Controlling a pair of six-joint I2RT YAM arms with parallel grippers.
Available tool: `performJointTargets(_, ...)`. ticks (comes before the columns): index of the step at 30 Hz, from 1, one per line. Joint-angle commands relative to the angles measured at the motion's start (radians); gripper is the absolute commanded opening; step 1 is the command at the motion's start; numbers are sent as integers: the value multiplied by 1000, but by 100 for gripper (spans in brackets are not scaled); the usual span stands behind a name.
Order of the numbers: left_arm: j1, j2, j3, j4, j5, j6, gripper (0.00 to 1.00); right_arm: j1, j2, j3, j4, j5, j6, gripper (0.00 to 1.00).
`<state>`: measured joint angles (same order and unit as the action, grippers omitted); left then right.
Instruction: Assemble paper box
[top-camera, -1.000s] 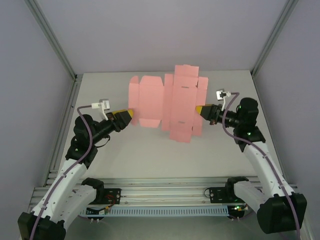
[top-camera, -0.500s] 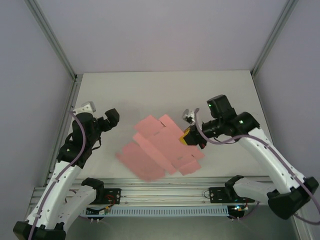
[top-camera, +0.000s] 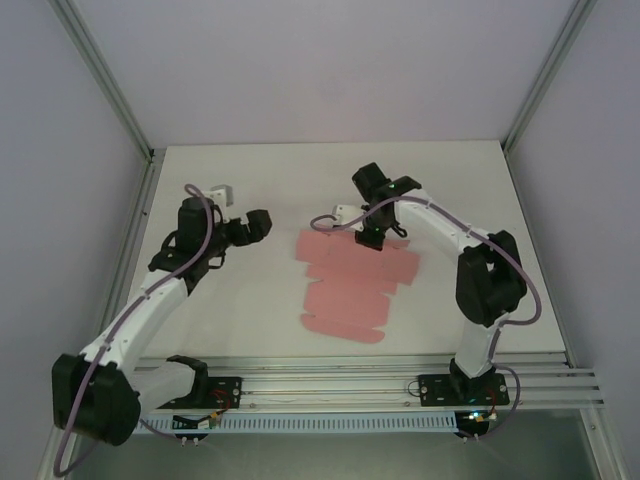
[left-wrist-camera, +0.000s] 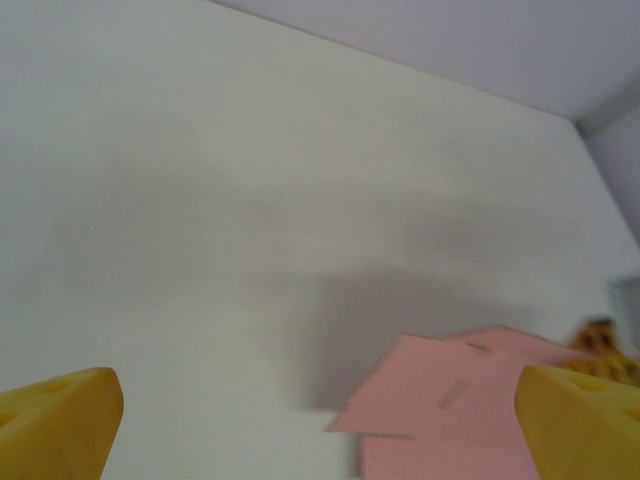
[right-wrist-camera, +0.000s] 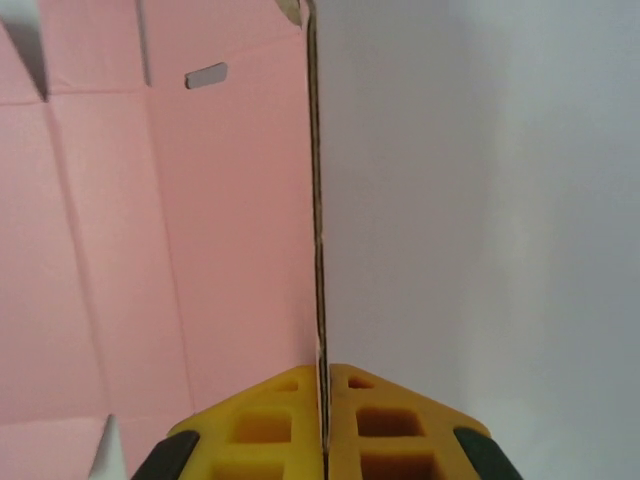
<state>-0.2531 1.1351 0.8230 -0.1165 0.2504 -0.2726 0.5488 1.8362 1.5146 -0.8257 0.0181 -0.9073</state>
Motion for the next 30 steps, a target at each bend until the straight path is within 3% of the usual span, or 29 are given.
performJointTargets(1,4,64,-28,158,375,202,100,0,-15,-15,165,-64,-203,0)
performJointTargets(3,2,117,-20,172,471,316,99,0,5,9,127,-120,-236,0)
performJointTargets(5,0,180,18,169,470,368,94,-2,29,39,77,-151,-241,0)
performJointTargets(10,-4,329,139,134,548,401,64,-2,69,68,32,-146,-234,0)
performJointTargets(13,-7,395,178,133,506,399,49,-2,68,71,14,-186,-217,0)
performJointTargets(17,-8,446,209,150,396,376,44,-3,63,72,-16,-190,-214,0)
performJointTargets(21,-12,491,253,96,487,405,43,-2,55,74,-23,-193,-208,0)
performJointTargets(30,-68,504,275,-64,475,518,37,-3,54,97,-31,-214,-181,0)
